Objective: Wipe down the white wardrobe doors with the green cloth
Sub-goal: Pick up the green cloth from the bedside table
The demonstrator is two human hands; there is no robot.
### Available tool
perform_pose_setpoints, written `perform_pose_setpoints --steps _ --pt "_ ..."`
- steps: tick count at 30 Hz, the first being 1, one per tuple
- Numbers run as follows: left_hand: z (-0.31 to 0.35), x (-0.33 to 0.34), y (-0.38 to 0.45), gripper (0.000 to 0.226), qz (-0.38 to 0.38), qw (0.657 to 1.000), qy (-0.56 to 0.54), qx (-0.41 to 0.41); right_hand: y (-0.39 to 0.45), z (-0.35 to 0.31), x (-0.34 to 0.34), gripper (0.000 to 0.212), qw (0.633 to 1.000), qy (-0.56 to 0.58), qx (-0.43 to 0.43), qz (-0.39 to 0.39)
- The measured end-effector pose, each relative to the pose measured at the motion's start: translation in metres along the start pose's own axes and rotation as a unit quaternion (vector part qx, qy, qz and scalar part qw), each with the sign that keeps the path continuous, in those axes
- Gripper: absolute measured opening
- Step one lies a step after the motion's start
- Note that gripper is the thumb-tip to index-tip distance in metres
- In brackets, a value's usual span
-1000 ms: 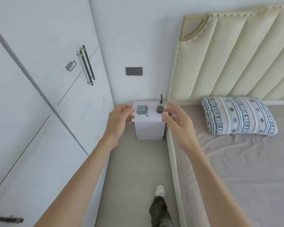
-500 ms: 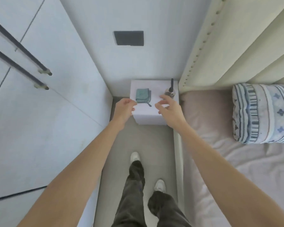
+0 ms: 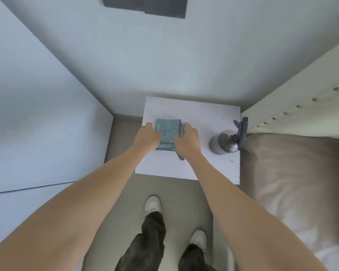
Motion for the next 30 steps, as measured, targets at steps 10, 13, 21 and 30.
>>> perform_pose_setpoints --steps 10,13,21,30 --pt "0.010 0.039 0.046 0.018 -0.007 0.974 -0.226 -0.016 0.079 0.052 0.028 0.052 0.989 0.100 0.102 0.034" --pt "0.021 0.015 0.006 0.012 -0.012 0.958 -0.286 -0.002 0.047 0.029 0.018 0.013 0.979 0.178 0.102 -0.003" --pt "0.053 -0.127 -0.177 0.014 0.036 0.871 -0.490 0.018 -0.116 -0.123 -0.055 0.012 0.932 0.319 -0.072 -0.157" --pt "0.050 -0.325 -0.473 0.031 0.414 0.808 -0.408 0.091 -0.374 -0.307 -0.098 0.010 0.855 0.339 -0.257 -0.298"
Point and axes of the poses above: each hand's wrist, its own y-axis towards the middle knuckle, its own x-axis out of the palm, z = x × y, the point moved 9 cm from there along y, towards the middle knuckle, and after that the axes turned 11 degrees about y, right-handed, at the moved point
